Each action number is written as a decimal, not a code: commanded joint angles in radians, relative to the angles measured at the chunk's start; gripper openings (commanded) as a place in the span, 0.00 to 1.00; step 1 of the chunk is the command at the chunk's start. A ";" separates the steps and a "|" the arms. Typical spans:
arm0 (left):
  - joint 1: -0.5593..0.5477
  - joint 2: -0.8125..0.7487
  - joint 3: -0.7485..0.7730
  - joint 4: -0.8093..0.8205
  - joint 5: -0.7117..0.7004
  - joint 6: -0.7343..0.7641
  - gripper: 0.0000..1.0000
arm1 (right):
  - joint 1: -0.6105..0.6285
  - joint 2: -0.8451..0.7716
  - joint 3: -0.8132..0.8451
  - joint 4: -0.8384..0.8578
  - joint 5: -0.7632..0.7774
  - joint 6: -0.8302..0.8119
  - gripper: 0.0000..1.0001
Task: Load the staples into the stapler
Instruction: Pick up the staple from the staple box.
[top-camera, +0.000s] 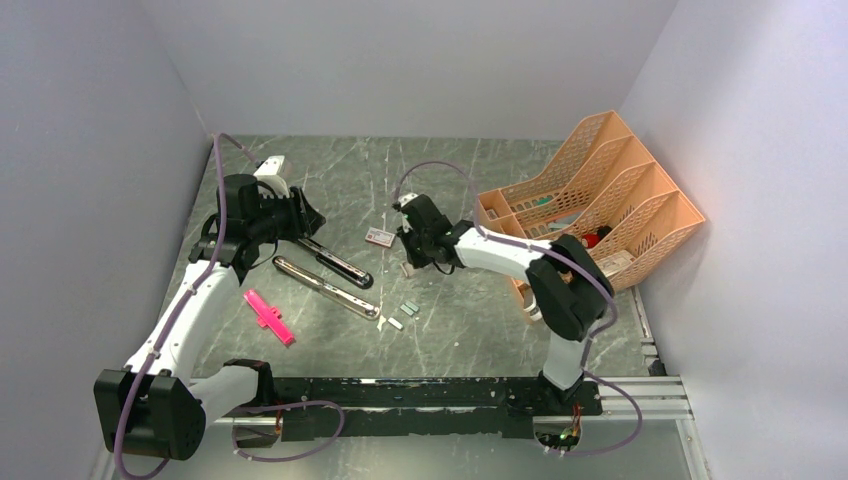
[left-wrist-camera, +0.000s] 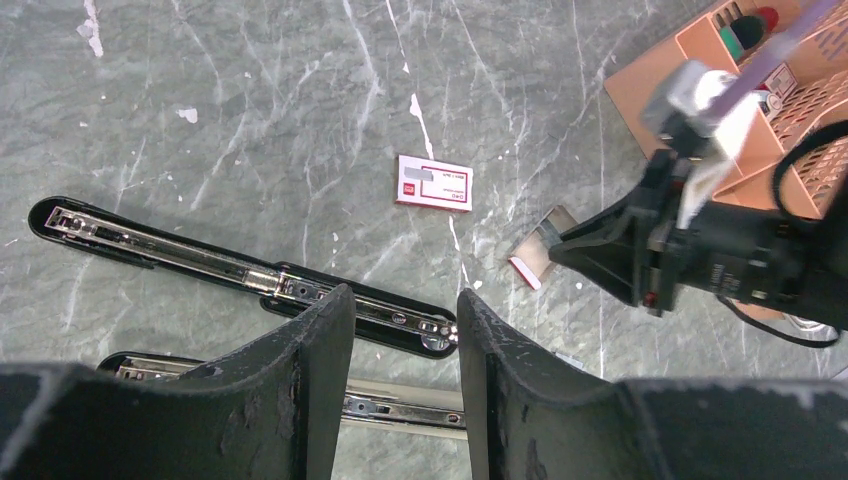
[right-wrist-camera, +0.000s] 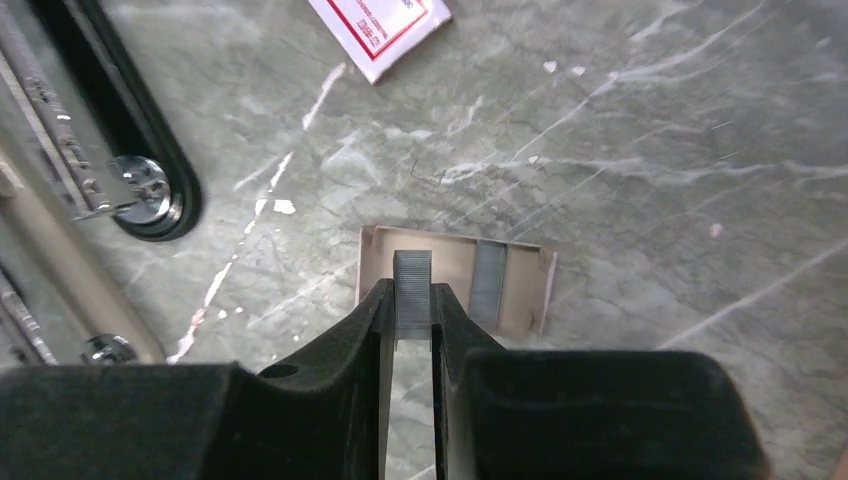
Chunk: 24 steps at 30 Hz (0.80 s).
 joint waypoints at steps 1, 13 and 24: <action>0.014 -0.025 -0.010 0.023 0.016 0.012 0.47 | 0.002 -0.133 -0.079 0.112 0.005 -0.004 0.10; 0.012 -0.148 -0.127 0.303 0.265 -0.104 0.53 | 0.002 -0.625 -0.541 0.602 -0.138 0.004 0.09; -0.113 -0.325 -0.396 0.816 0.378 -0.399 0.57 | 0.003 -0.915 -0.796 1.002 -0.284 0.115 0.10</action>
